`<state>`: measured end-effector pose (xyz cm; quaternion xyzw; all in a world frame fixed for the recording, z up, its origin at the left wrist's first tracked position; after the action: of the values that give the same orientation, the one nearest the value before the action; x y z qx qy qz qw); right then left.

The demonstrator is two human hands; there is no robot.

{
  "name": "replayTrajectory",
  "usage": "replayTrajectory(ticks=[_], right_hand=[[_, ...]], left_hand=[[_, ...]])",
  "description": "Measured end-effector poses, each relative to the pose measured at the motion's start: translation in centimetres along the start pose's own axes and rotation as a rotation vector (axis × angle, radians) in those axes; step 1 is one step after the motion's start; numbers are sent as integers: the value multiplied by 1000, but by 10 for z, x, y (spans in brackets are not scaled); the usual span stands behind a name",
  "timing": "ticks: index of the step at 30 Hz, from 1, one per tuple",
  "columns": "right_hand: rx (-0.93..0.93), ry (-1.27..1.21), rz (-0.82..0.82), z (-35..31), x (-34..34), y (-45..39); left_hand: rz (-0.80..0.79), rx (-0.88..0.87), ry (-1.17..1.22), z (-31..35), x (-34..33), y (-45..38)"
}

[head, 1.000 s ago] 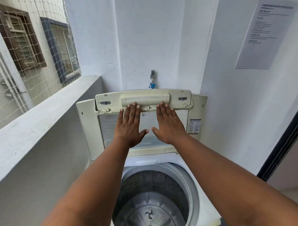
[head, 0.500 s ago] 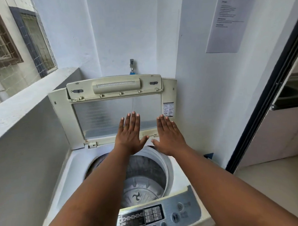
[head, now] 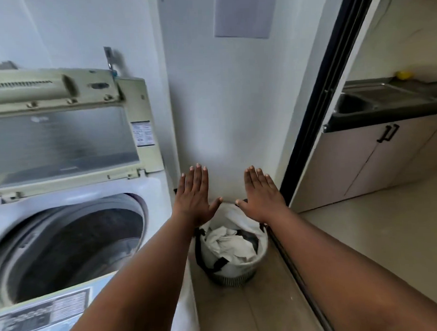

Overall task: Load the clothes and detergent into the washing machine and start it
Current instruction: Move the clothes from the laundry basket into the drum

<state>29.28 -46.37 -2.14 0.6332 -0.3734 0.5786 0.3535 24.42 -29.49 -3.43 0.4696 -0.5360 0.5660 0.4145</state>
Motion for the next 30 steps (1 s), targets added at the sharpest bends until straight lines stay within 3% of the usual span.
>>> replayTrajectory(ticks=[12, 26, 30], right_hand=[[-30, -45, -145, 93, -66, -28], [45, -54, -363, 126, -167, -143], [13, -96, -461, 139, -214, -156]], left_hand=[[-196, -16, -13, 67, -86, -36], [-418, 84, 65, 40, -225, -113], [-550, 64, 75, 45, -269, -110]])
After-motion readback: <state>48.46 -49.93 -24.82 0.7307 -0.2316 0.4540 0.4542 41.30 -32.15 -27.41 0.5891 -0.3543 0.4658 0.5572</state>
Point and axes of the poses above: each hand's wrist, its own y-axis away from the middle knuckle, its own x-axis out of the back of the hand, z = x × y, the point moved 5 cm from there along -y, towards the middle knuckle, and after that the axes turned 4 degrees about -y, right-handed, at the moved point
